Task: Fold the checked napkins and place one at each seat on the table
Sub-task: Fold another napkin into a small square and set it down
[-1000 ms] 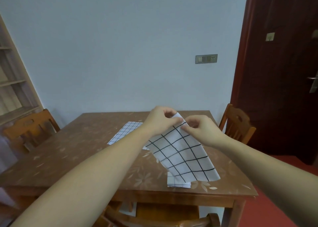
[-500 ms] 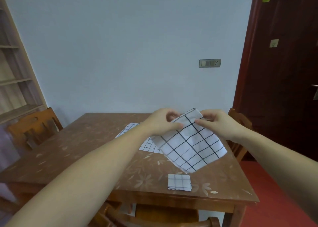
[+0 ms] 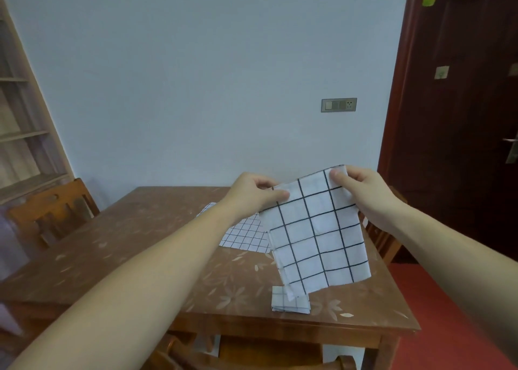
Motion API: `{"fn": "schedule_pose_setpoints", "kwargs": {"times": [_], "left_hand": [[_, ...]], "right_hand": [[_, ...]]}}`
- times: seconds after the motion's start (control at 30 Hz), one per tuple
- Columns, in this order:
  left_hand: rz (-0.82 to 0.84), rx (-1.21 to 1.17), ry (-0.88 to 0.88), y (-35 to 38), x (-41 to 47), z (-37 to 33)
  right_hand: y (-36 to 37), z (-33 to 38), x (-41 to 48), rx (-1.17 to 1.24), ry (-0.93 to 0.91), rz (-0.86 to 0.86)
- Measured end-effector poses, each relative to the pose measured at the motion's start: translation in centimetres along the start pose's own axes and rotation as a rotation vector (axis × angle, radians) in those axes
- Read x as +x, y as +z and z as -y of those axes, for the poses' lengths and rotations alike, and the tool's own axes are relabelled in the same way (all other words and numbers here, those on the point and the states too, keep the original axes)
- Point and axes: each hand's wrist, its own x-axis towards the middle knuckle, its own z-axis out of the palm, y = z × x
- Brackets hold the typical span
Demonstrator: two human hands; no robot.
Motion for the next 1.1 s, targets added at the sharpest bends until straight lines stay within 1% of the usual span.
{"fn": "schedule_pose_setpoints", "kwargs": {"times": [0.13, 0.17, 0.23, 0.37, 0.47, 0.57, 0.73, 0.83, 0.97, 1.1], "left_hand": [[-0.083, -0.269, -0.050, 0.0, 0.1, 0.3], [-0.094, -0.315, -0.056, 0.2, 0.1, 0.3], [-0.105, -0.359, -0.071, 0.5, 0.1, 0.1], [-0.098, -0.333, -0.075, 1.1, 0.1, -0.2], [-0.048, -0.323, -0.078, 1.7, 0.1, -0.4], [-0.019, -0.299, -0.069, 1.9, 0.3, -0.3], [-0.001, -0.261, -0.052, 2.0, 0.2, -0.4], [0.015, -0.251, -0.035, 2.2, 0.3, -0.4], [0.006, -0.253, -0.012, 2.3, 0.2, -0.4], [0.038, -0.230, 0.015, 2.2, 0.4, -0.2]], "right_hand": [[-0.3, -0.4, 0.0, 0.161, 0.131, 0.031], [-0.3, -0.5, -0.1, 0.159, 0.148, 0.042], [-0.5, -0.4, 0.0, 0.077, 0.151, 0.048], [0.1, 0.8, -0.2, -0.209, 0.047, 0.116], [1.1, 1.5, -0.3, -0.395, -0.068, 0.140], [1.6, 1.3, -0.1, -0.531, -0.094, 0.148], [1.6, 1.0, 0.0, -0.507, -0.057, 0.150], [1.7, 1.3, -0.2, -0.489, -0.078, 0.169], [1.7, 1.6, -0.2, -0.420, -0.127, 0.150], [1.6, 1.4, 0.0, -0.424, -0.113, 0.158]]}}
